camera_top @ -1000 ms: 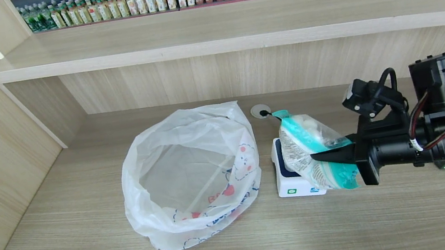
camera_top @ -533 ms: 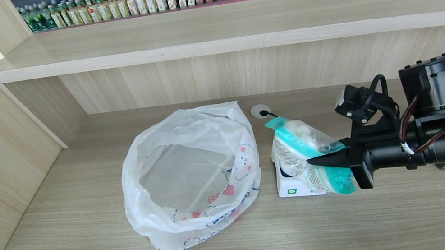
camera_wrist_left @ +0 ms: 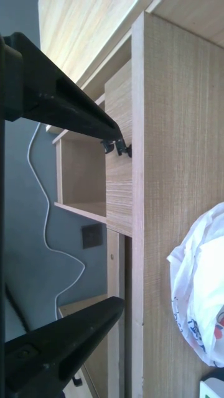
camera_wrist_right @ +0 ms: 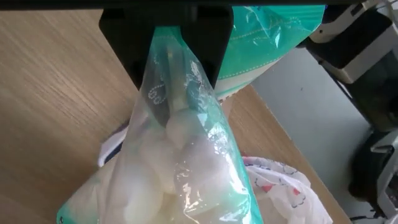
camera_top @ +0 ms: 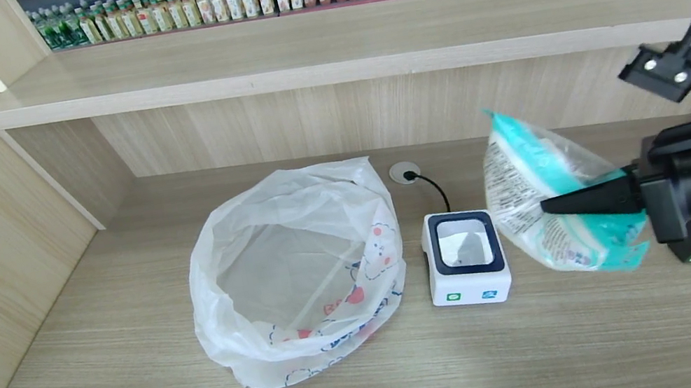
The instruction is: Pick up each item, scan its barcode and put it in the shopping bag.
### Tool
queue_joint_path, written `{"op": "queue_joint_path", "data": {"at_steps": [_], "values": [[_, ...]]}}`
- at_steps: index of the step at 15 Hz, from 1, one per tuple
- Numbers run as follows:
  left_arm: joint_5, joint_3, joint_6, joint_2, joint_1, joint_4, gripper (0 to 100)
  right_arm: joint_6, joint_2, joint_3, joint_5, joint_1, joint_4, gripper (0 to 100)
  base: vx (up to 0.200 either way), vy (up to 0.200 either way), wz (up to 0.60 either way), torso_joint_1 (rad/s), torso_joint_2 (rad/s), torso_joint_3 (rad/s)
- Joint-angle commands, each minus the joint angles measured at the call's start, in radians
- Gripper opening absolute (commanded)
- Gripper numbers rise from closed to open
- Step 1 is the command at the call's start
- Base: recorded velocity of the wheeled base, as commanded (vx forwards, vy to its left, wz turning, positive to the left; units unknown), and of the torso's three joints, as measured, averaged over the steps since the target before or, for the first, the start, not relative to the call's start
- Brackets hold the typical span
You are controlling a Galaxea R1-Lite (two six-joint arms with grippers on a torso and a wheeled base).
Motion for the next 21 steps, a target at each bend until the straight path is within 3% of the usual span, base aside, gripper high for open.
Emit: {"op": "queue_joint_path", "data": {"at_steps": [1, 5, 8, 12, 16, 18, 21], "values": [[0.0, 0.0, 0.0, 0.002, 0.0, 0.001, 100, 0.005, -0.167, -0.087, 0.001, -0.09, 0.119, 0, 0.0, 0.0, 0.0, 0.0, 0.0, 0.0], [0.0, 0.0, 0.0, 0.002, 0.0, 0.001, 100, -0.05, -0.271, -0.03, -0.007, -0.193, 0.231, 0, 0.0, 0.0, 0.0, 0.0, 0.0, 0.0], [0.0, 0.0, 0.0, 0.002, 0.0, -0.001, 100, -0.309, -0.296, -0.054, -0.005, -0.342, 0.334, 0, 0.0, 0.0, 0.0, 0.0, 0.0, 0.0], [0.0, 0.0, 0.0, 0.0, 0.0, 0.001, 100, -0.336, -0.303, -0.053, 0.001, -0.317, 0.314, 0, 0.0, 0.0, 0.6, 0.001, 0.0, 0.004], [0.0, 0.0, 0.0, 0.002, 0.0, 0.001, 100, -0.331, -0.302, -0.047, 0.005, -0.23, 0.237, 0, 0.0, 0.0, 0.6, 0.0, 0.01, 0.001], [0.0, 0.0, 0.0, 0.002, 0.0, -0.001, 100, -0.329, -0.285, -0.024, 0.055, -0.224, 0.237, 0, 0.0, 0.0, 0.3, 0.006, 0.01, 0.001], [0.0, 0.0, 0.0, 0.0, 0.0, 0.001, 100, -0.265, -0.122, 0.047, 0.09, -0.221, 0.079, 0, 0.0, 0.0, 0.0, 0.0, 0.0, 0.0]]}}
